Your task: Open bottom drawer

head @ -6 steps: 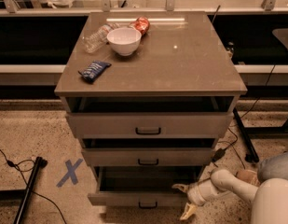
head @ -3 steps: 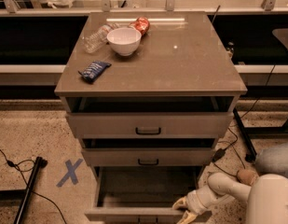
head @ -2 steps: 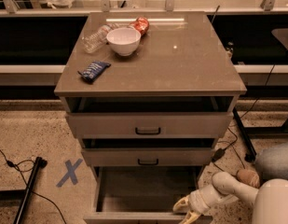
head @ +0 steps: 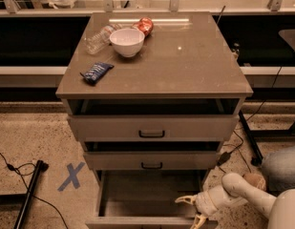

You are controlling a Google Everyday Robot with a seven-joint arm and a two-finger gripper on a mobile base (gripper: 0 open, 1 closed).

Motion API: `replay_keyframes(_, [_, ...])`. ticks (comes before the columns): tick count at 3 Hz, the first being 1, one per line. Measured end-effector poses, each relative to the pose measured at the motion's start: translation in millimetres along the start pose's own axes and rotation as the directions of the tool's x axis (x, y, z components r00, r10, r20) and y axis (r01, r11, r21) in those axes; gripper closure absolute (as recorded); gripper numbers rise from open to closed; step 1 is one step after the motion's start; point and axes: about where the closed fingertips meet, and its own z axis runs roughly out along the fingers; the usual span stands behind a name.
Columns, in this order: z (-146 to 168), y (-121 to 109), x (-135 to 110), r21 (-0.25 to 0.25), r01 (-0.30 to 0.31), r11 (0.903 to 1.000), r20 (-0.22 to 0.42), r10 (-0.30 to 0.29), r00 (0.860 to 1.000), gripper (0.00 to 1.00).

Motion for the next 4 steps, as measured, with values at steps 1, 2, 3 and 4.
replay_keyframes(1, [-11,-17,-13,0.048,0.021,0.9986,0.006,-0.021,1.0,0.45])
replay_keyframes(2, [-14,-38,-18,0.089,-0.003,0.996,-0.002,0.003,1.0,0.69])
replay_keyframes(3, [5,-48,1,0.132,-0.056,0.9897,-0.06,0.065,0.996,0.98])
replay_keyframes(4, [22,-48,29,0.178,-0.086,0.9802,-0.136,0.112,0.984,1.0])
